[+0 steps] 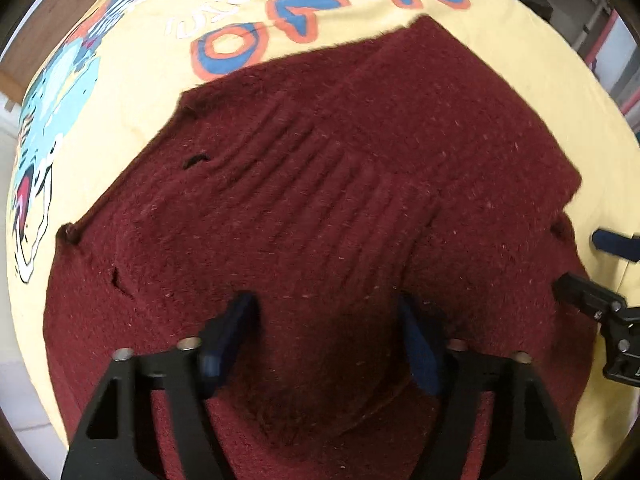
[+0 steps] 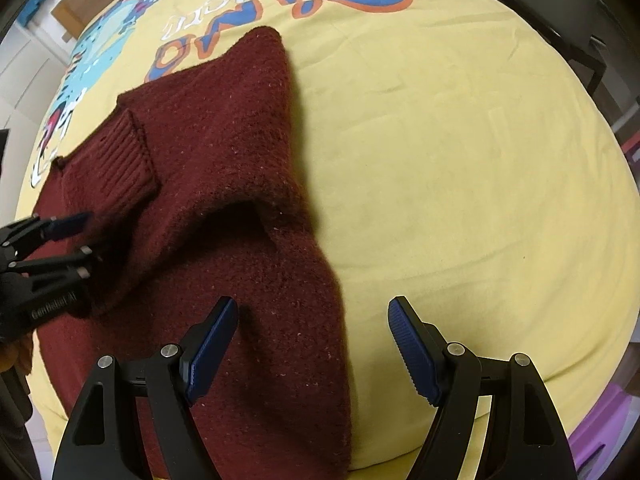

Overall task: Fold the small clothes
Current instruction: 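Grasp the other sleeve cuff with the left gripper and lift it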

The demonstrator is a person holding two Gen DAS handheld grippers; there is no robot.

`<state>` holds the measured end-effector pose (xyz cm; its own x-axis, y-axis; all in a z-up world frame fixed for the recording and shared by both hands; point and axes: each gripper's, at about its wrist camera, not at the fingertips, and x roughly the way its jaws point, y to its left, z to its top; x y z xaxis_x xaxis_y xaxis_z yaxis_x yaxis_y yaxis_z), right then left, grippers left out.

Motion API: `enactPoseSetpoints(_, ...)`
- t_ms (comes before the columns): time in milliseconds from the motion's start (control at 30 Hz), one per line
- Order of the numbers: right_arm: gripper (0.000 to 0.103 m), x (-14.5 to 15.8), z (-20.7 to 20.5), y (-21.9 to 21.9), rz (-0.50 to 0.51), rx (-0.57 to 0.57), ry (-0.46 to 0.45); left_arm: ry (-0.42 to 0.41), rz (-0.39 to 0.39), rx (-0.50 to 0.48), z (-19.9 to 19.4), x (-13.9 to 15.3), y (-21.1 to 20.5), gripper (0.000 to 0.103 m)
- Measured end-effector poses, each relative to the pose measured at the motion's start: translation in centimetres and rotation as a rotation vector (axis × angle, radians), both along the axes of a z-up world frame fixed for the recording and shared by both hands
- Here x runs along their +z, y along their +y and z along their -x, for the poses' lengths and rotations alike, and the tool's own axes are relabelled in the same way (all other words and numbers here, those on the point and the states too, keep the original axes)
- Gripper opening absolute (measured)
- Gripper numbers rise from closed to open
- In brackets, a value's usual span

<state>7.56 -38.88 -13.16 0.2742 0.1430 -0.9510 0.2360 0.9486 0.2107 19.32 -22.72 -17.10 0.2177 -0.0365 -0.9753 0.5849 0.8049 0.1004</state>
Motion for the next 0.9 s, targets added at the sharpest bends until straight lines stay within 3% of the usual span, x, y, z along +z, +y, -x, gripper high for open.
enactPoseSetpoints(33,0.079,0.1,0.0,0.1,0.005,0.000,-0.002,-0.007,0.012,0.012,-0.3,0.3,0.5,0.036)
enactPoseSetpoints(67,0.079,0.2,0.0,0.2,0.007,0.002,-0.004,-0.014,0.018,0.019,-0.4,0.5,1.1,0.015)
enactPoseSetpoints(100,0.079,0.3,-0.2,0.3,0.007,0.005,-0.007,-0.024,0.021,0.032,-0.8,0.9,1.8,0.014)
enactPoseSetpoints(400,0.079,1.2,-1.2,1.8,0.053,0.041,-0.021,-0.089,0.195,0.199,-1.3,5.0,11.1,0.014)
enactPoseSetpoints(567,0.079,0.8,-1.5,2.6,0.075,0.062,-0.009,-0.104,0.247,0.292,-0.3,5.8,16.4,0.014)
enactPoseSetpoints(733,0.079,0.2,-1.6,3.2,0.081,0.074,0.010,-0.082,0.292,0.396,1.7,4.7,18.8,0.014)
enactPoseSetpoints(900,0.079,-0.1,-1.7,3.4,0.091,0.083,0.027,0.010,0.330,0.486,1.7,2.6,20.9,0.017)
